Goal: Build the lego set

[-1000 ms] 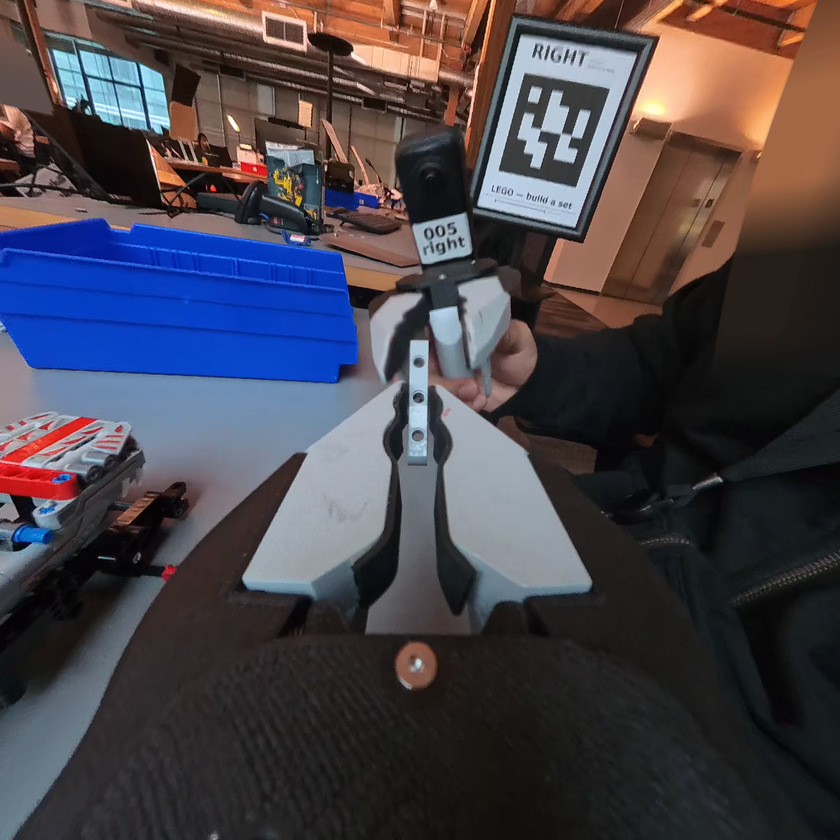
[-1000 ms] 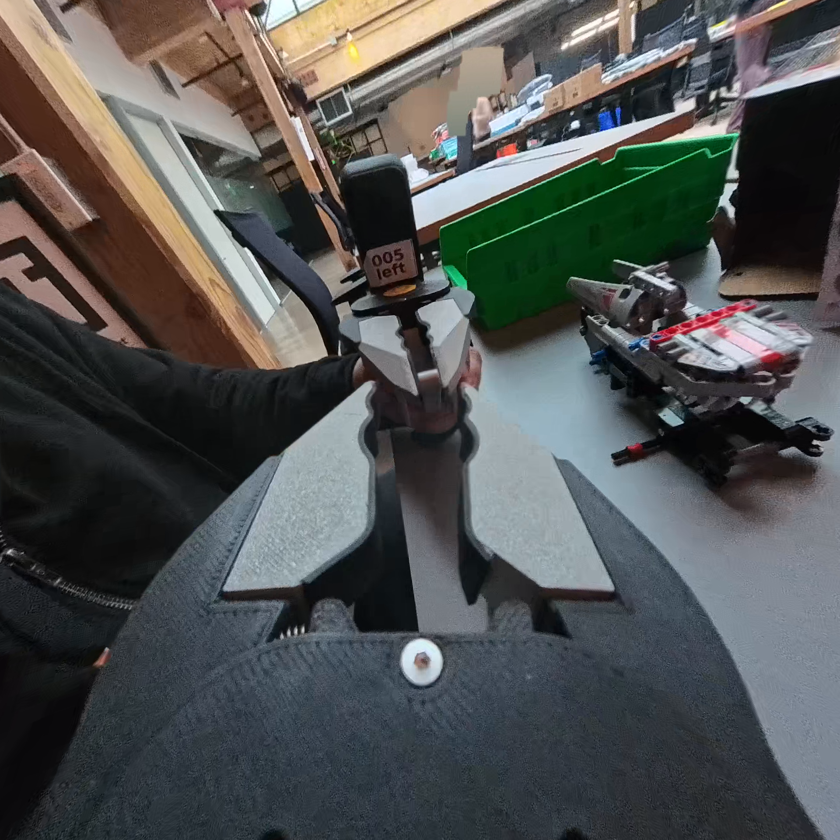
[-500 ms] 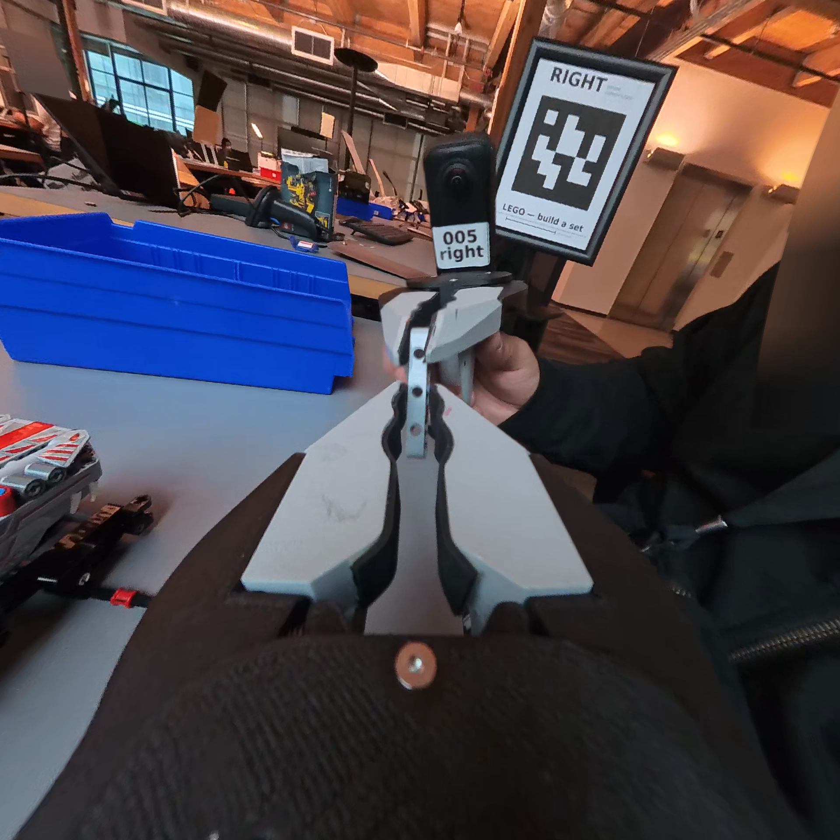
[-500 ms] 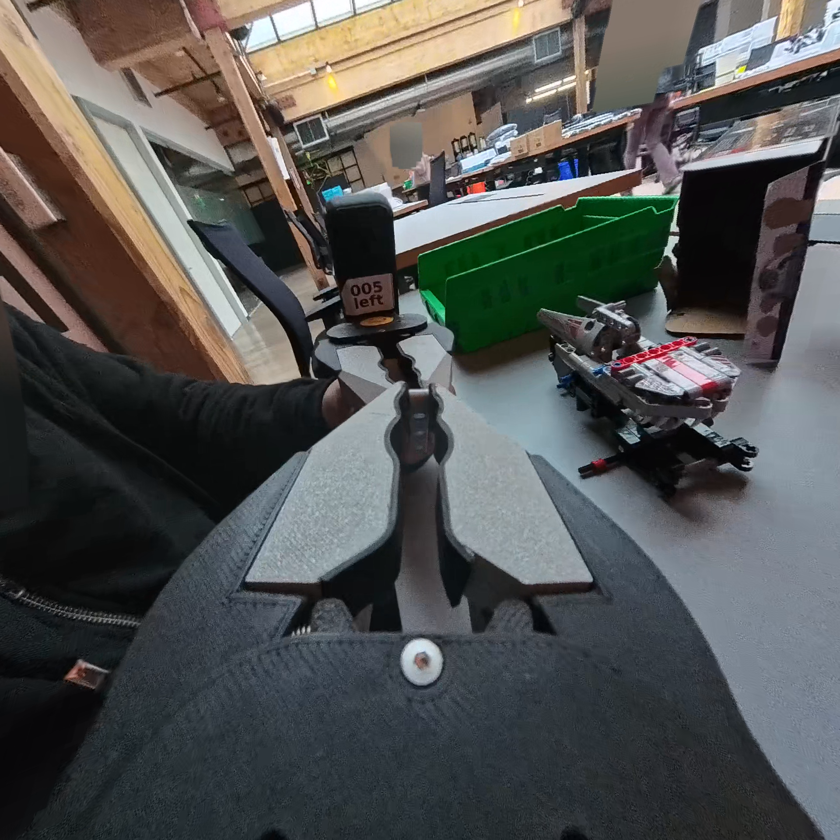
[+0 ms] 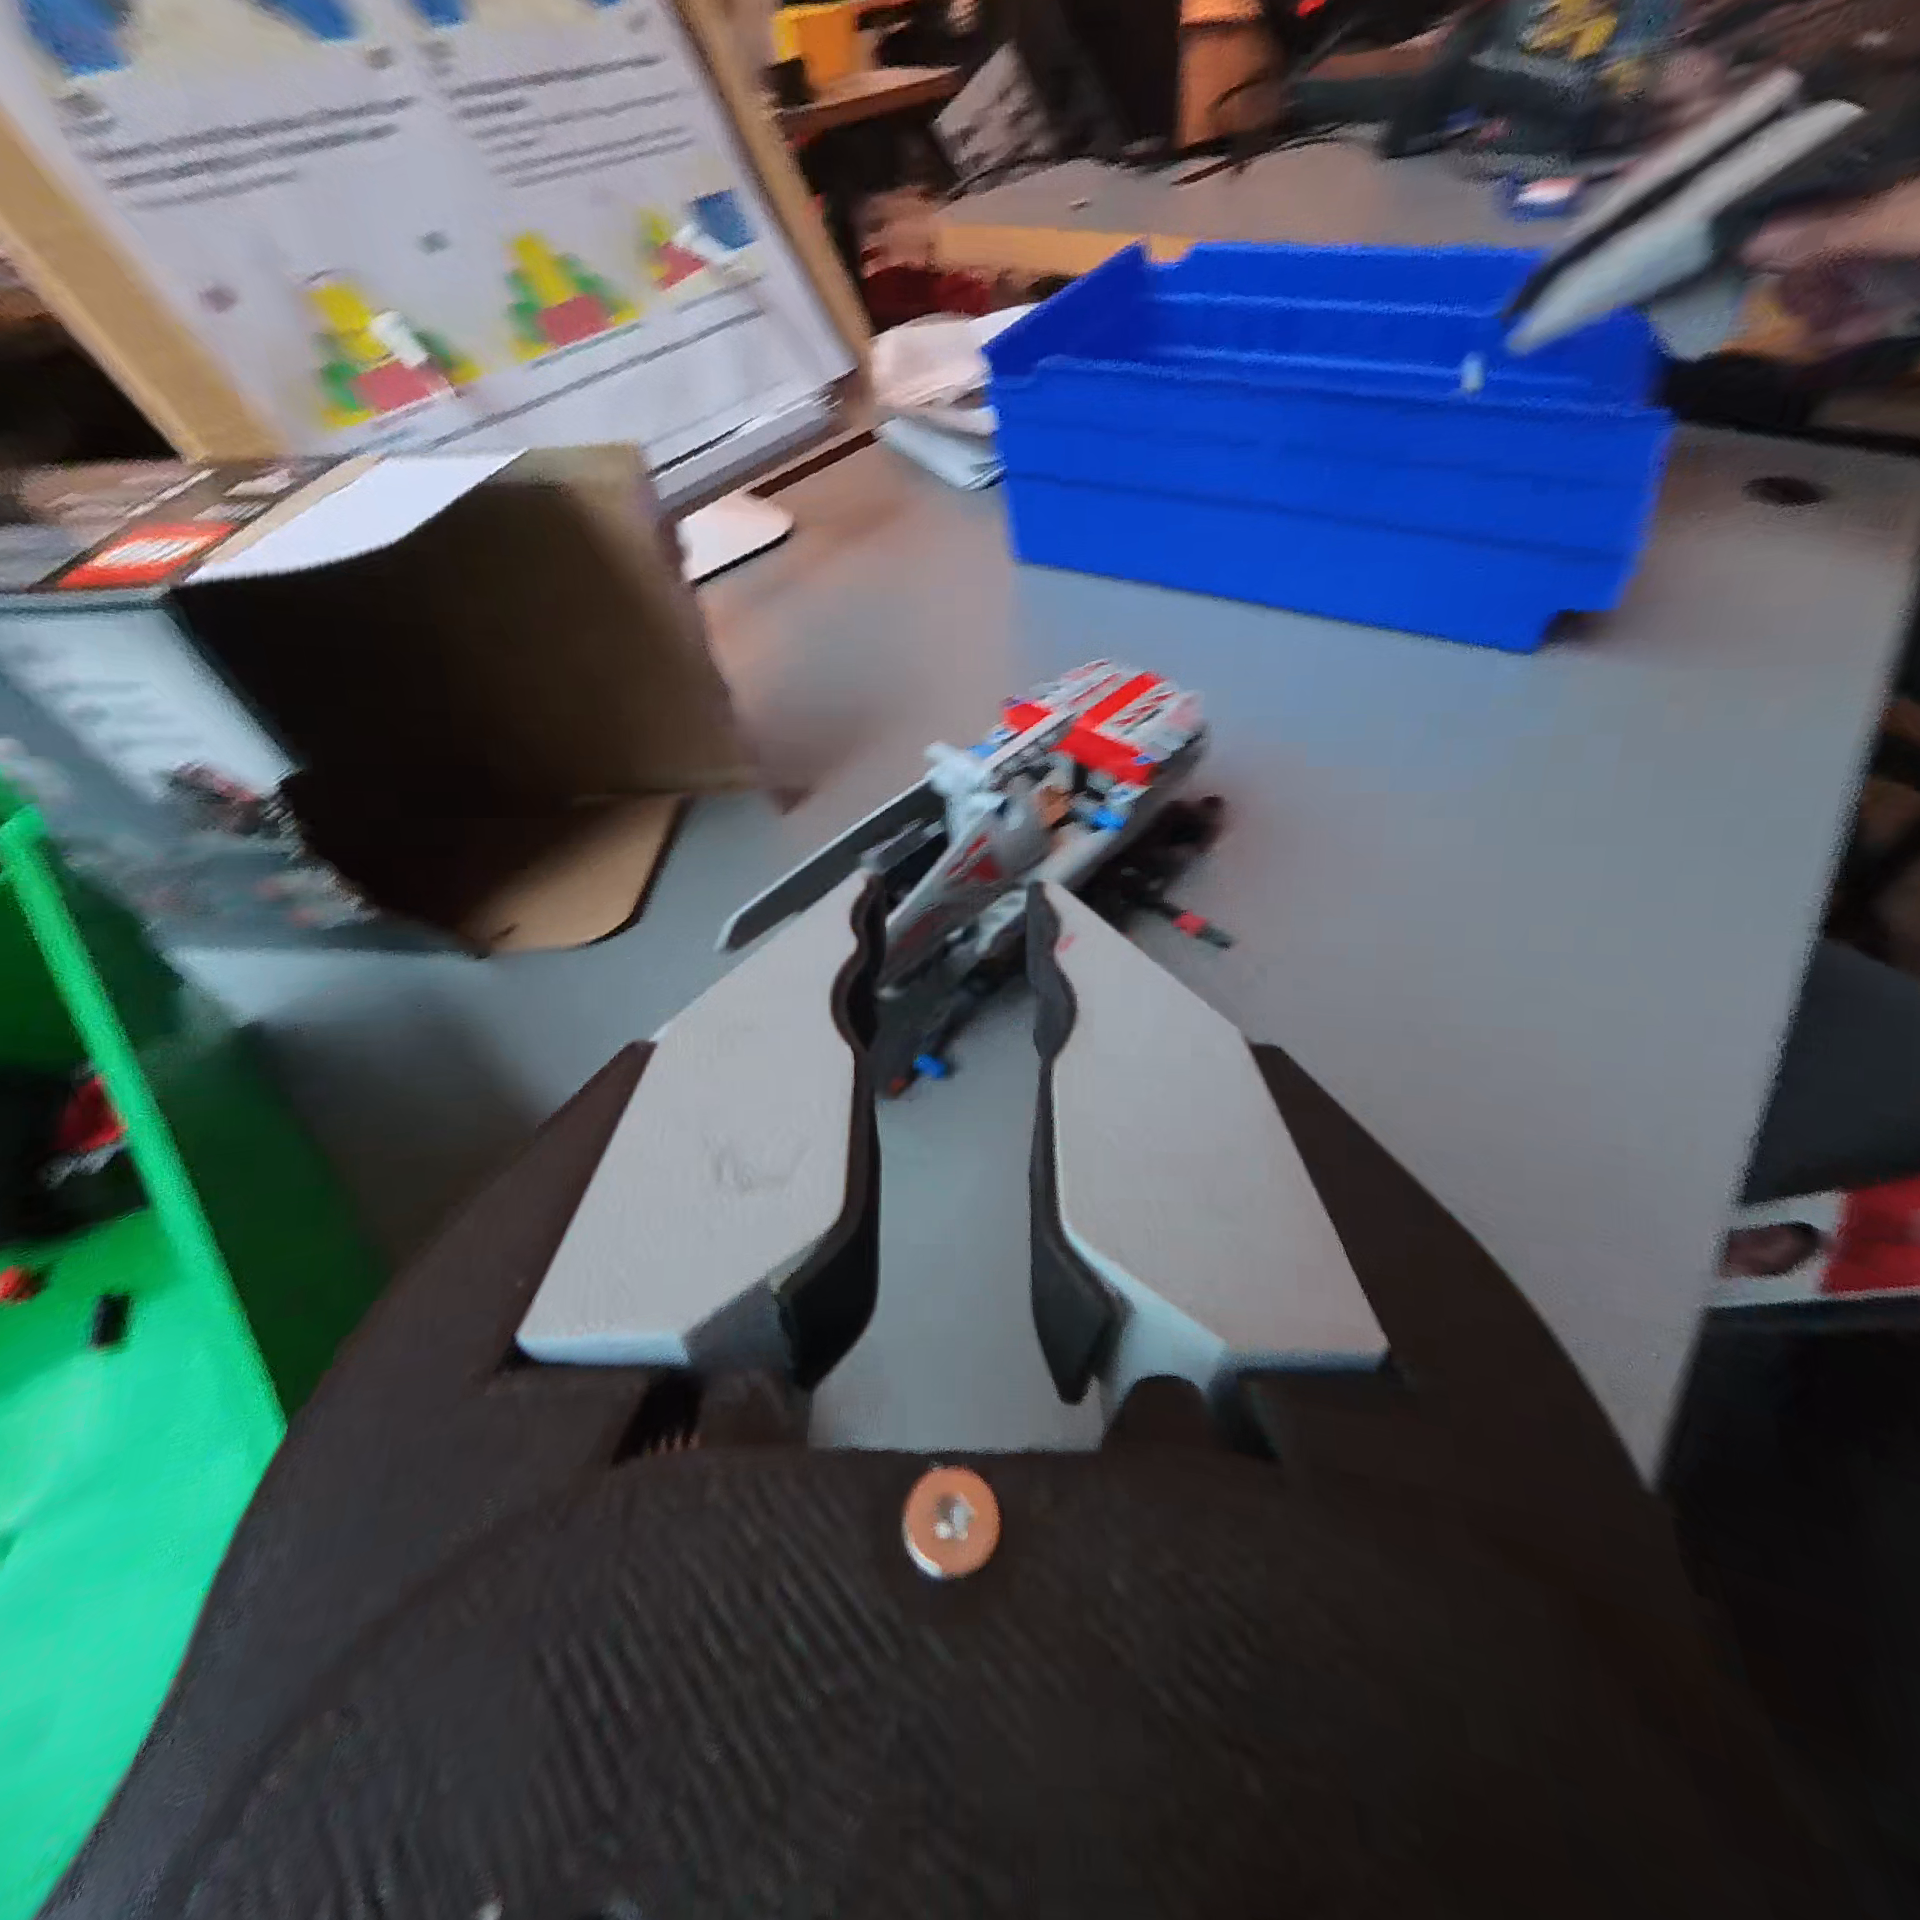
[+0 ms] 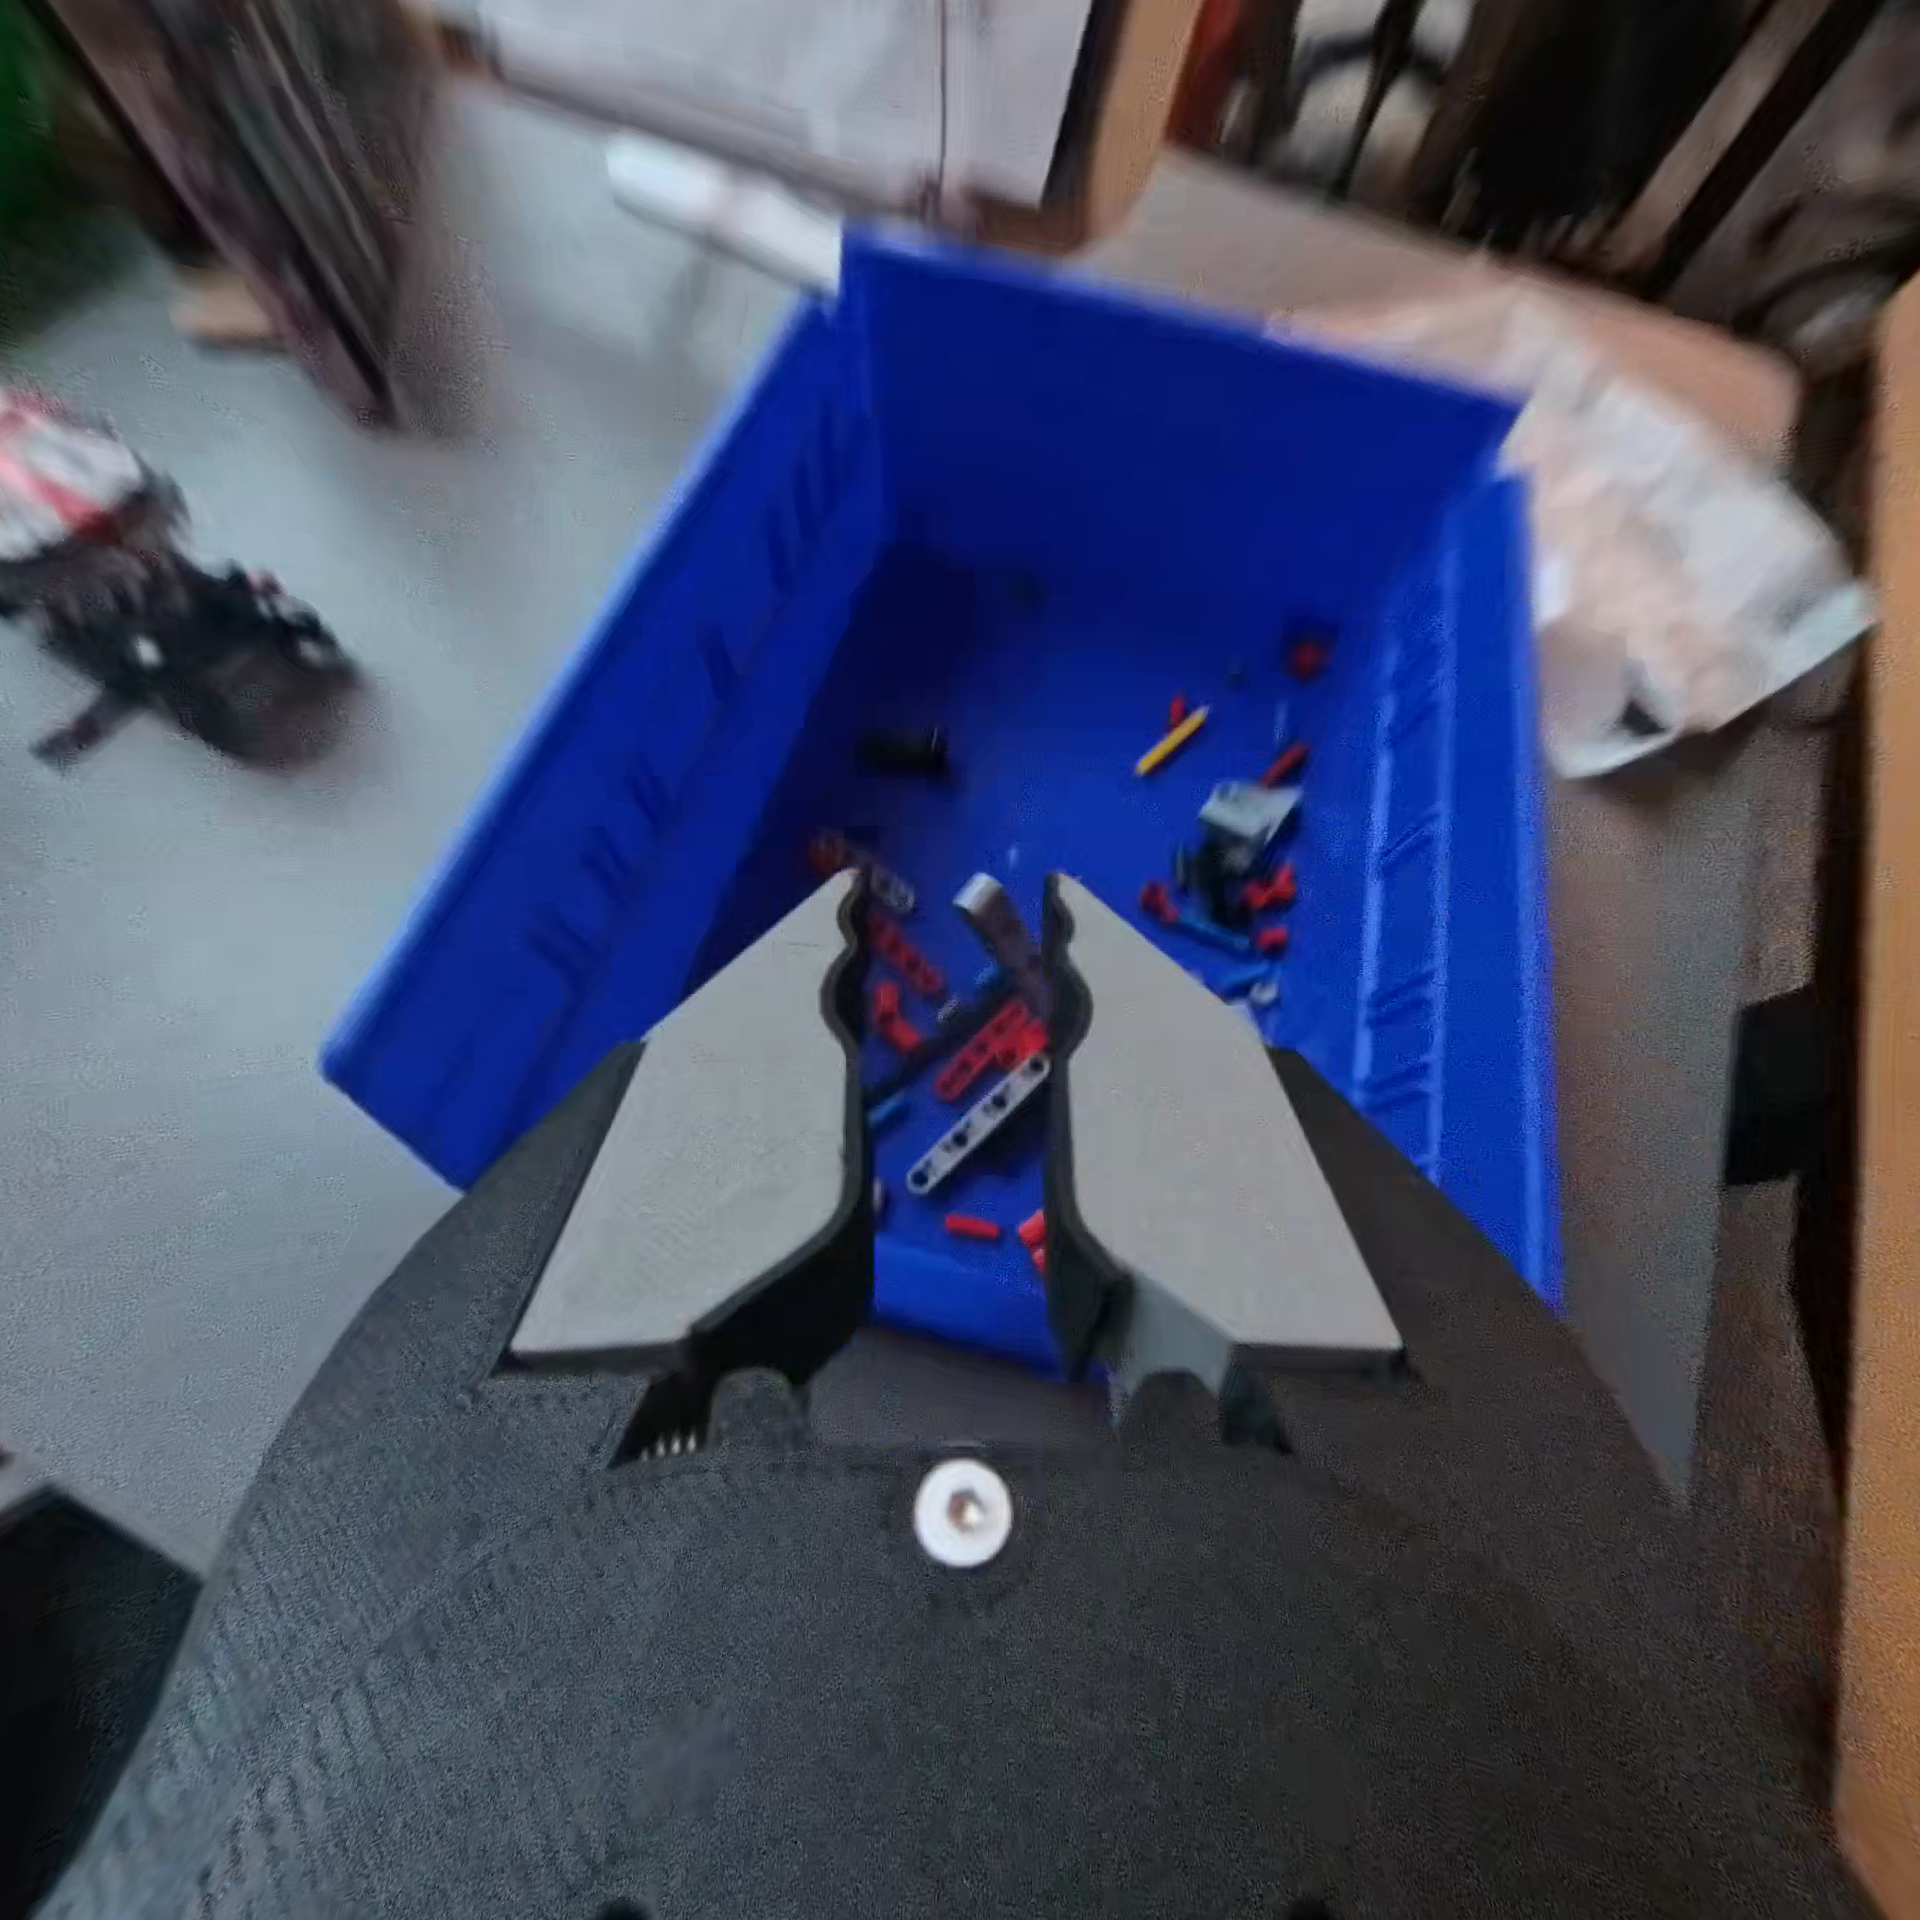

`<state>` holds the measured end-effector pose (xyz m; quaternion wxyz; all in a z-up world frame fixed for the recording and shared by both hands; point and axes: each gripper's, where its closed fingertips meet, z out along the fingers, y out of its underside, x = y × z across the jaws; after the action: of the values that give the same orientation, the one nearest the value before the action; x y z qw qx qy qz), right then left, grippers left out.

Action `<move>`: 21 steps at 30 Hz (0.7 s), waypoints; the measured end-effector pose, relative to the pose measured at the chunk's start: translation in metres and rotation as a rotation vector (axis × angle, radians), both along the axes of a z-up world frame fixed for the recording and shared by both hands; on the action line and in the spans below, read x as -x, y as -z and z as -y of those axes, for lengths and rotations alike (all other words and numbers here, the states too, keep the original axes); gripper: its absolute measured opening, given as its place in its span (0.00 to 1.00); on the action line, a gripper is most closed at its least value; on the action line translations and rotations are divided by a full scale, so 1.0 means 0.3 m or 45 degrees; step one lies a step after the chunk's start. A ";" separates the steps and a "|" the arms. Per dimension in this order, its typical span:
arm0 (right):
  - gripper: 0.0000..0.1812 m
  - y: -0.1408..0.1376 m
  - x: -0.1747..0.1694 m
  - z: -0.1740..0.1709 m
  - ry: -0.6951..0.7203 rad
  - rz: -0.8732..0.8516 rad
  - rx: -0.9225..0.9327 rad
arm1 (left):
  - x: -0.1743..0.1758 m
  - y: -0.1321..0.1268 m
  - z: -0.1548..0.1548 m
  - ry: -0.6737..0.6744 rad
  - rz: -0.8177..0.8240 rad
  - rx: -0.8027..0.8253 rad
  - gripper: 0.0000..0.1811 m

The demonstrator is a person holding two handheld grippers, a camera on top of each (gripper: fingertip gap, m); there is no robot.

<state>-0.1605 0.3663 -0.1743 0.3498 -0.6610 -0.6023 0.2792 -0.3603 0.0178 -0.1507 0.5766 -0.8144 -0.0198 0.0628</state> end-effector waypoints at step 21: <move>0.22 -0.020 0.185 0.704 -0.621 -0.221 0.072 | -0.379 0.002 -0.015 0.806 0.341 -0.008 0.06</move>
<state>-0.2161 0.1551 -0.1684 0.3039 -0.4794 -0.7034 0.4278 -0.2465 0.0223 -0.1513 0.5623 -0.7793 0.1584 -0.2269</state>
